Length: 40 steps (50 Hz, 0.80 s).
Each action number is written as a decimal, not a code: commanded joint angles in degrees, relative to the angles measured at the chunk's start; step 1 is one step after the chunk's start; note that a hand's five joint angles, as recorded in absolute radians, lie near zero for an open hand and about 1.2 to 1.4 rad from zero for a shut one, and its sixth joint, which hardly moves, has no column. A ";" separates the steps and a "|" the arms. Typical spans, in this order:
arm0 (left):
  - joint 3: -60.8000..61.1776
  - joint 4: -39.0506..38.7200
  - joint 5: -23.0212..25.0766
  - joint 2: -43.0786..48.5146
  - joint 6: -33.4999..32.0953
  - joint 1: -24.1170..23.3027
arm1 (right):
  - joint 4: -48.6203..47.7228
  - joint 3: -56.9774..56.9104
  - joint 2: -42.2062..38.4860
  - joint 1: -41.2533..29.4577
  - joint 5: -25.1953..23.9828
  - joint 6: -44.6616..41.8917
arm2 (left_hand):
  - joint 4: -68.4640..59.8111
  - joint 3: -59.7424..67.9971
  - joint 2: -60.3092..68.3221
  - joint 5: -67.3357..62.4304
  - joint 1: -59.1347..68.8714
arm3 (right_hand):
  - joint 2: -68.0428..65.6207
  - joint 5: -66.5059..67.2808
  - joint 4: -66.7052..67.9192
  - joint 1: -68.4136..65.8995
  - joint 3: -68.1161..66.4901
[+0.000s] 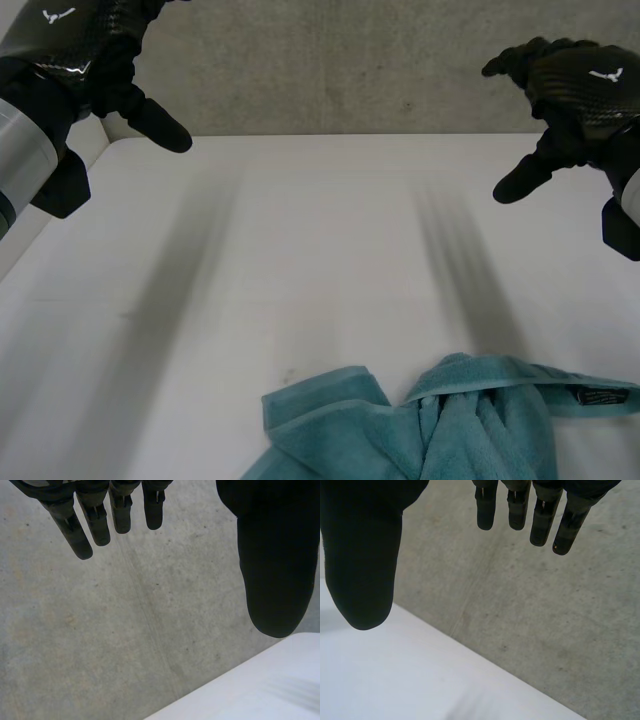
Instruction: Fold the laundry
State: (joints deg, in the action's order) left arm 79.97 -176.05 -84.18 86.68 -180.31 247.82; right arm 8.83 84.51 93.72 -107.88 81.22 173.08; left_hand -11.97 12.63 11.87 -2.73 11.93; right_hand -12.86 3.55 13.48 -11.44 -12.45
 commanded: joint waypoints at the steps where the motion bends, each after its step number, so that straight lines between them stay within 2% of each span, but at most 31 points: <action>1: -0.34 3.86 0.68 2.96 -0.39 -0.76 | 2.41 0.04 -3.18 -0.22 -2.11 -8.88 | -0.94 0.27 1.04 -0.17 0.98 | 2.86 -3.55 -3.48 1.44 2.45; 7: 0.01 11.77 4.98 8.06 -2.85 -1.72 | 10.74 0.56 -6.34 -0.22 -2.03 -20.30 | -4.30 3.63 4.39 -3.53 4.34 | 2.86 -3.55 -3.48 1.44 2.45; 10: 0.89 15.73 7.27 11.49 -3.20 -4.00 | 13.83 1.62 -7.40 0.30 -2.03 -23.92 | -4.47 3.80 4.57 -3.71 4.51 | 2.86 -3.55 -3.48 1.44 2.45; 15: 5.19 18.46 7.45 14.83 -3.38 -8.40 | 17.53 5.48 -8.63 1.44 -3.08 -29.72 | -4.81 4.14 4.90 -4.04 4.85 | -1.09 0.40 0.47 -2.50 -1.50; 23: 13.54 14.52 7.98 17.47 -3.29 -10.07 | 17.71 10.58 -10.13 10.05 -4.83 -35.44 | -6.32 5.65 6.42 -5.56 6.36 | -3.27 2.58 2.65 -4.68 -3.68; 30: 15.57 10.20 7.71 20.28 -2.68 -13.24 | 17.88 14.97 -12.59 16.72 -13.17 -35.88 | -10.53 9.86 10.62 -9.76 10.56 | -13.20 12.51 12.58 -14.61 -13.61; 31: 15.74 9.07 7.54 21.94 -2.76 -14.81 | 17.89 15.50 -12.77 17.26 -13.89 -35.97 | -13.53 12.86 13.62 -12.76 13.56 | -13.37 12.68 12.75 -14.79 -13.78; 34: 15.74 8.80 7.19 23.27 -2.85 -15.61 | 17.71 17.34 -13.29 18.75 -15.64 -36.06 | -14.72 14.05 14.82 -13.96 14.76 | -15.21 14.52 14.59 -16.62 -15.62; 37: 15.57 8.01 6.13 24.94 -2.85 -16.49 | 17.62 17.79 -13.82 19.02 -16.35 -35.97 | -23.28 22.61 23.38 -22.51 23.32 | -18.25 17.56 17.63 -19.67 -18.66; 38: 15.48 7.48 5.70 25.29 -2.85 -16.67 | 17.27 17.88 -15.13 19.37 -17.05 -35.97 | -27.47 26.81 27.57 -26.71 27.51 | -26.74 26.06 26.13 -28.16 -27.16; 40: 15.48 5.29 4.47 26.00 -2.85 -17.02 | 17.09 17.79 -15.67 19.46 -17.41 -35.88 | -42.44 41.77 42.53 -41.67 42.47 | -32.04 31.36 31.43 -33.46 -32.46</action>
State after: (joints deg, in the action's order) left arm 95.80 -167.49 -77.36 109.95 -183.14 232.37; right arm 26.47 101.34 80.16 -89.58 66.00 136.93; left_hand -29.82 30.15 30.15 -19.78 30.99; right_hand -28.02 17.12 28.30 -24.59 -28.23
